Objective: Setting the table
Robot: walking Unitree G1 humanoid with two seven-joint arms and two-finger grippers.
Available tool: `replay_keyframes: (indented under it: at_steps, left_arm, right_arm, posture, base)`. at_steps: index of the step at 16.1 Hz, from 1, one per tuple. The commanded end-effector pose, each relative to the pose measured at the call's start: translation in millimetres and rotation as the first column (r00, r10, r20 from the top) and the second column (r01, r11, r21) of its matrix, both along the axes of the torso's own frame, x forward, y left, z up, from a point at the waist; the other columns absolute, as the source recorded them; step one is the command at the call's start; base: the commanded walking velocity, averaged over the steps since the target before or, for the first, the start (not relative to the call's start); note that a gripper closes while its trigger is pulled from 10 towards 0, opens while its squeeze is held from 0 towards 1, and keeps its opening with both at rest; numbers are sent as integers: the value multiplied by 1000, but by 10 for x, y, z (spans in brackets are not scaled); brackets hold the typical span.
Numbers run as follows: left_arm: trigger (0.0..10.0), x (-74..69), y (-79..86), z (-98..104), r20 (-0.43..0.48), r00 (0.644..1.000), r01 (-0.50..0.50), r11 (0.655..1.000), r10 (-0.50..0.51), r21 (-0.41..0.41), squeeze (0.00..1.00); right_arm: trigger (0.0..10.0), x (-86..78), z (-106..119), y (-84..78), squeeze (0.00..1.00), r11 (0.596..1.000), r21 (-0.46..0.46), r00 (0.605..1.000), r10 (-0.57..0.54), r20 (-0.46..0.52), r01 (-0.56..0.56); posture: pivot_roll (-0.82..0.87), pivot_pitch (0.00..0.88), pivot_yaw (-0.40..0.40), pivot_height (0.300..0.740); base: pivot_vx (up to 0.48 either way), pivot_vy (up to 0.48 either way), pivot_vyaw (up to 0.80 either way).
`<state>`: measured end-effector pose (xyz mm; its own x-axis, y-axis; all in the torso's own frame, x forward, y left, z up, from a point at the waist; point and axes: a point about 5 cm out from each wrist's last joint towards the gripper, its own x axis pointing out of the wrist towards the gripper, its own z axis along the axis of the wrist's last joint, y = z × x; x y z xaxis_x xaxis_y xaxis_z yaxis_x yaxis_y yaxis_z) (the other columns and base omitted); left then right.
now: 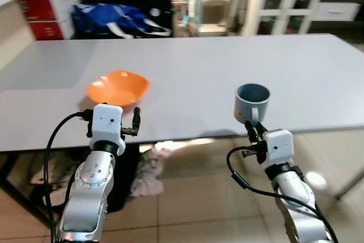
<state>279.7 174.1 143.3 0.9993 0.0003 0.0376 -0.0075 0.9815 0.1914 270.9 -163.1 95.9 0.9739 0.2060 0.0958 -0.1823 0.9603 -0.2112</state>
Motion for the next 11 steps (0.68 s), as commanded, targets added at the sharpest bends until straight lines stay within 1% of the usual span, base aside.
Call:
replay_keyframes:
  at_steps: [1,4,5,6,7,9,10,11]
  left_arm:
    - [9804,-9,49,20,5,1000,-16,1000,16,9,0]
    - [9176,-9,31,17,5,1000,-8,1000,8,8,0]
    - [9451,-10,25,16,5,1000,-5,1000,5,7,0]
    - [10000,-10,44,12,8,1000,-30,999,30,-11,0]
    - [10000,-7,58,5,2,999,-39,999,39,-26,0]
    - [10000,3,59,9,4,999,-39,999,39,-17,0]
    - [10000,6,52,7,7,999,-38,999,38,-12,0]
    - [10000,7,50,10,8,999,-36,999,36,-11,0]
  right_arm:
    - [0,24,67,90,0,999,8,999,37,33,-37]
    - [0,32,71,106,0,999,10,998,44,35,-44]
    - [0,34,74,107,0,999,10,998,44,36,-45]
    - [0,58,114,136,0,999,14,998,50,48,-51]
    - [0,77,146,154,0,998,18,997,55,58,-56]
    - [0,179,281,241,0,996,37,993,74,96,-78]
    - [0,272,361,336,0,993,72,990,86,110,-94]
    - [0,307,399,391,0,991,76,988,98,120,-108]
  posture:
    - [0,0,10,736]
    - [0,0,10,736]
    - [0,0,10,736]
    - [-2,0,11,736]
    - [-2,0,11,736]
    - [-3,0,13,736]
    - [-1,0,13,736]
    - [7,0,12,736]
  base:
    - [469,0,0]
    - [469,0,0]
    - [469,0,0]
    - [469,0,0]
    - [465,0,0]
    - [0,0,0]
    - [0,0,0]
    - [0,0,0]
